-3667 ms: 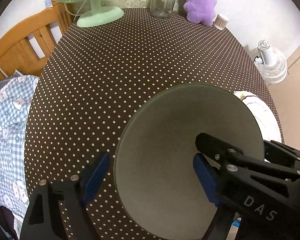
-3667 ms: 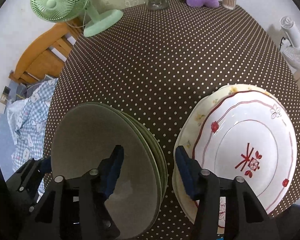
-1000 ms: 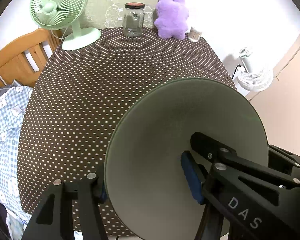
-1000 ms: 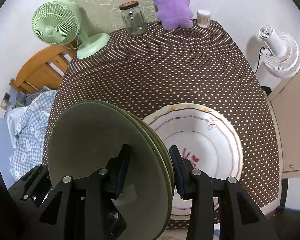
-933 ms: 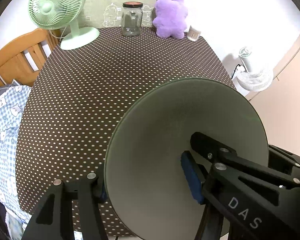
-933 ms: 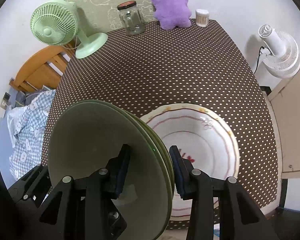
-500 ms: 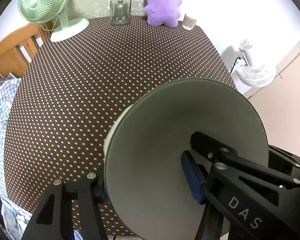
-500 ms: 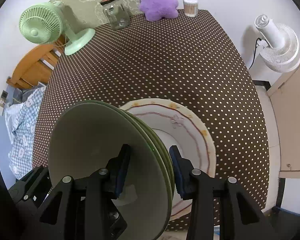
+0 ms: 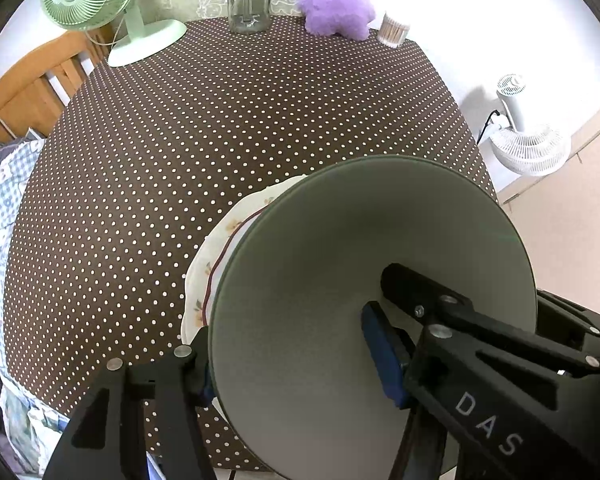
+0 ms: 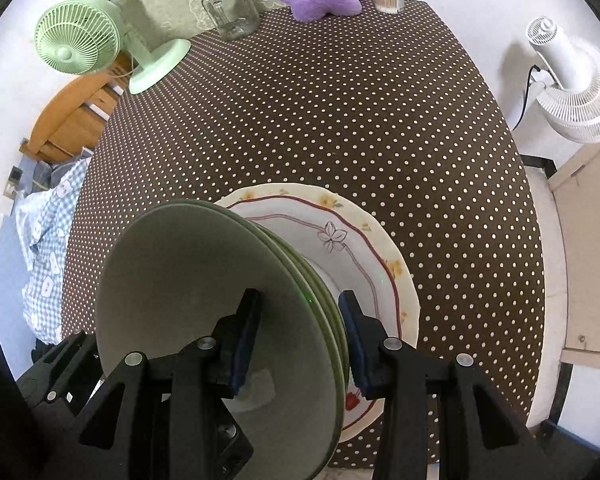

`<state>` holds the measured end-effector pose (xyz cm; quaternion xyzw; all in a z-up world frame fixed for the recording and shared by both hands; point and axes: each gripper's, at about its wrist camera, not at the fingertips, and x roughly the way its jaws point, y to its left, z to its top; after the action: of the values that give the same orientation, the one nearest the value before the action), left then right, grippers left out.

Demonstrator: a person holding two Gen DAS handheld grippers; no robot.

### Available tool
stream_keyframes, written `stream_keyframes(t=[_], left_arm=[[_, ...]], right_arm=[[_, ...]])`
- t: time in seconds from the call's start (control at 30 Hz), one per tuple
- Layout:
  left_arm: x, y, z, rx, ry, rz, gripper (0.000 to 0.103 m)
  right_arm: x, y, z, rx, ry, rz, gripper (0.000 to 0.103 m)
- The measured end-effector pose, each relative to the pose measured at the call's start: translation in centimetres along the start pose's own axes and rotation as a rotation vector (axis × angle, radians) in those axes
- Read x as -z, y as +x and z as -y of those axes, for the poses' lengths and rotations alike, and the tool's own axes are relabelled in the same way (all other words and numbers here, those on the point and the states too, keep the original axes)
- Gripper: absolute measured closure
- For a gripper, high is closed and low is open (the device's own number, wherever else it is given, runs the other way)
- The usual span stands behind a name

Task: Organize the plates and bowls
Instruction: 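Carry the nested bowls over the plate stack and lower them onto it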

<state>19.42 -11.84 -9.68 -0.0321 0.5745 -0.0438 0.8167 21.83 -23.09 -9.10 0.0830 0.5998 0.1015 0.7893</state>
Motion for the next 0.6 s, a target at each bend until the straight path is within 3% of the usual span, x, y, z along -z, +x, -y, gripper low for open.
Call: stream_keyframes(t=[0.37, 0.53, 0.6], left_arm=[[0.6, -0.3, -0.3, 0.012, 0.013, 0.033, 0.039], [1.2, -0.4, -0.3, 0.002, 0.026, 0.04, 0.027], [1.3, -0.8, -0.5, 0.007, 0.024, 0.052, 0.023]], right_arm=[[0.5, -0.1, -0.4, 0.027, -0.024, 0.037, 0.057], [0.9, -0.1, -0.6, 0.042, -0.032, 0.034, 0.056], [1.1, -0.3, -0.6, 0.054, -0.033, 0.044, 0.05]])
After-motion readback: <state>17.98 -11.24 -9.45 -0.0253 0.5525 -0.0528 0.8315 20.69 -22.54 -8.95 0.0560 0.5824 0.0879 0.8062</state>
